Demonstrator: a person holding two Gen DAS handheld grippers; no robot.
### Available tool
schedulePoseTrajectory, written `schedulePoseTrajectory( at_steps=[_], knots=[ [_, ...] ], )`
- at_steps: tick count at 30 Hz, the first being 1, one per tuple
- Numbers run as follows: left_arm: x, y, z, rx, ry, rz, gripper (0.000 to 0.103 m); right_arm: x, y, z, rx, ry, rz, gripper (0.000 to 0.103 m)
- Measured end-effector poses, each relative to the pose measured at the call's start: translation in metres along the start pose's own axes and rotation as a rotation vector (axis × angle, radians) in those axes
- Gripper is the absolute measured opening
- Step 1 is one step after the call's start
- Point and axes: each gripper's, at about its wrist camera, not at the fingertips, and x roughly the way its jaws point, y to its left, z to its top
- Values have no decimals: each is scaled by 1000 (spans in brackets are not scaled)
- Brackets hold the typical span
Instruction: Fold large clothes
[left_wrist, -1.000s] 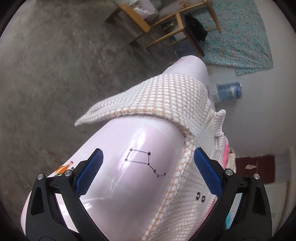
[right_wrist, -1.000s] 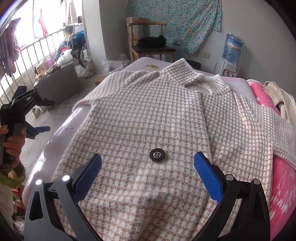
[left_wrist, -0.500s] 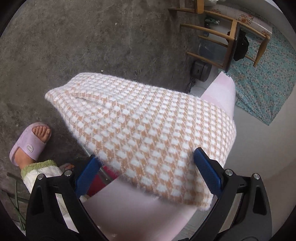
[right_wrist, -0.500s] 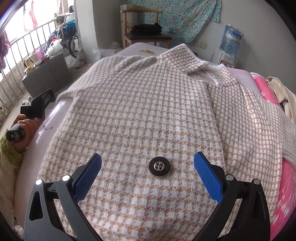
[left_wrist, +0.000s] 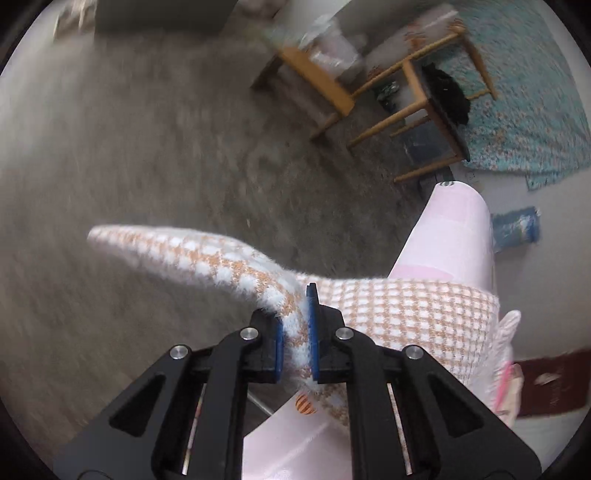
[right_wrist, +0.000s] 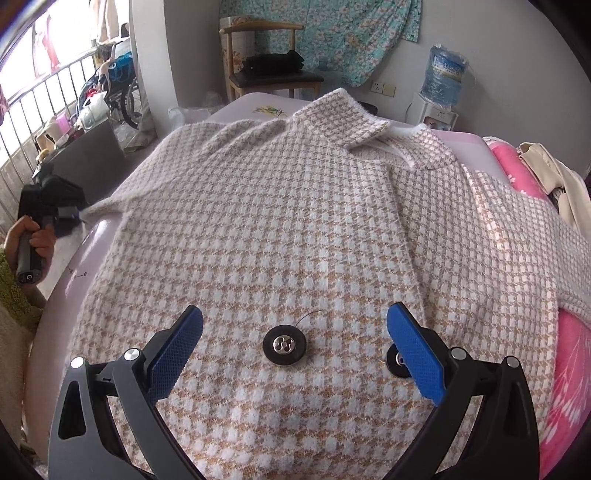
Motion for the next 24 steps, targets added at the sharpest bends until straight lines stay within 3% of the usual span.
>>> schedulePoseTrajectory(
  at_steps=[2, 5, 8, 11, 14, 16, 19, 24],
  knots=[
    [-51, -58, -6, 266, -203, 107, 9, -6, -4, -2, 7, -12, 0, 97],
    [-115, -144, -48, 600, -385, 99, 10, -16, -14, -6, 29, -30, -1, 97],
    [-150, -208, -110, 859, -389, -16, 18, -27, -26, -11, 55, -45, -21, 97],
    [-157, -241, -181, 1057, -277, -117, 34, -38, -43, -20, 84, -55, -49, 97],
    [-142, -244, -242, 1157, -125, -196, 59, -46, -59, -32, 112, -54, -79, 97],
    [-126, -237, -271, 1188, -69, -198, 83, -47, -70, -41, 134, -39, -88, 97],
    [-97, -218, -295, 1186, 16, -142, 85, -44, -82, -54, 151, -2, -85, 97],
    [-44, -192, -288, 1083, 111, -17, 85, -33, -92, -66, 147, 60, -60, 97]
  ],
)
